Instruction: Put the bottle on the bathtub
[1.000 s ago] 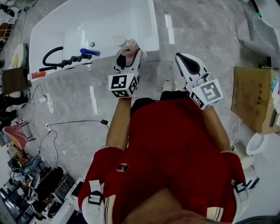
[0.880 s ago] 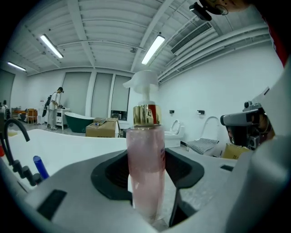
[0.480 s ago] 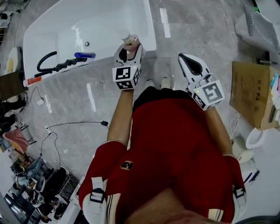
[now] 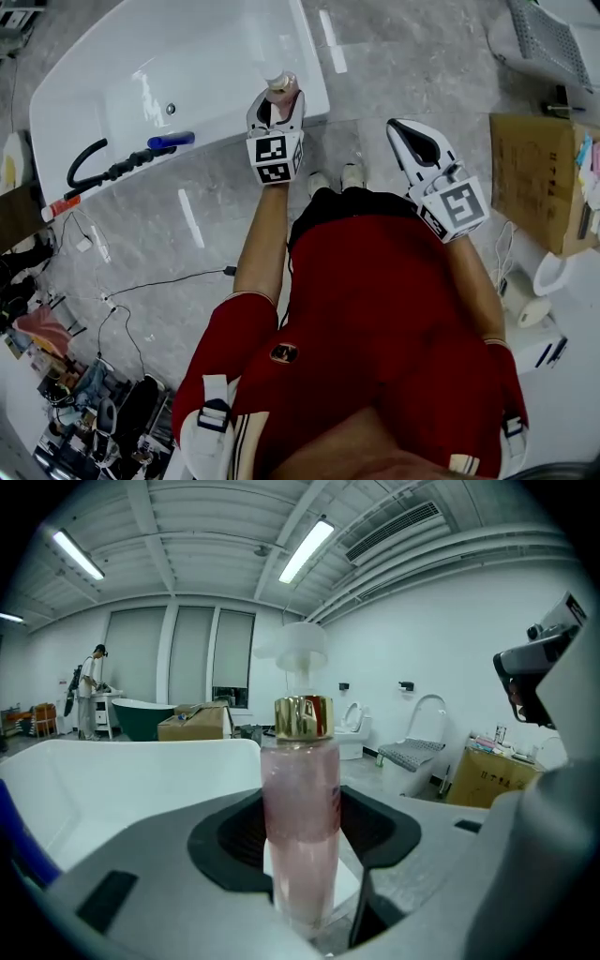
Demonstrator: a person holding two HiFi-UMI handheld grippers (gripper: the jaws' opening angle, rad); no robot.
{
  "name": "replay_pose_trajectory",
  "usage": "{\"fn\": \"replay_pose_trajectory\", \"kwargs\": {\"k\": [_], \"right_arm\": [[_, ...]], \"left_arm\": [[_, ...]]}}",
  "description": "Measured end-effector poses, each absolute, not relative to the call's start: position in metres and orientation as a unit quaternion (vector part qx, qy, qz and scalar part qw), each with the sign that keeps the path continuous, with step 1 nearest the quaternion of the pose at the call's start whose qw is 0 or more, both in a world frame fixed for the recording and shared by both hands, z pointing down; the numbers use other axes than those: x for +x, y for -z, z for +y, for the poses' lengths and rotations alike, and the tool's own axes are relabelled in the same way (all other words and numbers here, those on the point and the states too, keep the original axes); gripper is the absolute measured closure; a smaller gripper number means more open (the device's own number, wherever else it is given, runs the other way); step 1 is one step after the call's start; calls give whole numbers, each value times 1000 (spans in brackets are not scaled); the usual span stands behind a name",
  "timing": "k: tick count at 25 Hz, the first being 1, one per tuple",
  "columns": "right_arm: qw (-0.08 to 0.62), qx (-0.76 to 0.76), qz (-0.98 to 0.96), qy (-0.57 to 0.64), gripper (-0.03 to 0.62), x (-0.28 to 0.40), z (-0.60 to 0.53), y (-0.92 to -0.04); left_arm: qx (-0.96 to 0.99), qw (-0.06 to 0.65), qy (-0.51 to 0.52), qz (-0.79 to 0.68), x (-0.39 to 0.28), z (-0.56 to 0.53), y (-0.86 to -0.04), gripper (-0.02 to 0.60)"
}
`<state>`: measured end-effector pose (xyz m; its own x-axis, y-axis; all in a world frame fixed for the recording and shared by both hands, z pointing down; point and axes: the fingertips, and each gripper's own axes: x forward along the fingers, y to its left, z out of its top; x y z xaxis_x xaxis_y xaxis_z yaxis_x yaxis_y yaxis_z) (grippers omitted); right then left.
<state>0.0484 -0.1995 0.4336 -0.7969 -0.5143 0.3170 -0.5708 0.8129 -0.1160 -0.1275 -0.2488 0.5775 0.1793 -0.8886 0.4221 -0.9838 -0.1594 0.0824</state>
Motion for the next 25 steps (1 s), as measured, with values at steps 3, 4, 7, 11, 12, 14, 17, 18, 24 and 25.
{"fn": "replay_pose_trajectory", "kwargs": {"k": [3, 4, 7, 11, 12, 14, 17, 18, 24, 25], "right_arm": [[142, 292, -940, -106, 597, 46, -200, -438], [144, 294, -939, -107, 597, 46, -201, -439], [148, 302, -935, -112, 597, 47, -202, -441], [155, 310, -931, -114, 597, 46, -204, -445], [157, 311, -930, -114, 597, 46, -204, -446], [160, 315, -929, -114, 597, 47, -204, -447], [165, 320, -926, -114, 597, 51, -204, -449], [167, 321, -925, -115, 597, 52, -205, -450], [178, 323, -923, -113, 597, 57, -202, -455], [179, 322, -923, -114, 597, 58, -201, -455]], "left_arm": [[749, 175, -144, -622, -130, -255, -588, 345], [750, 176, -144, -621, -130, -256, -590, 345], [753, 176, -143, -618, -130, -263, -592, 345], [758, 171, -143, -613, -130, -270, -598, 345], [759, 170, -143, -612, -130, -271, -599, 345], [760, 166, -143, -612, -129, -272, -601, 345], [760, 150, -152, -614, -126, -271, -605, 345], [759, 147, -154, -615, -126, -270, -608, 345], [763, 129, -145, -616, -124, -262, -612, 345], [764, 126, -144, -616, -123, -260, -612, 345]]}}
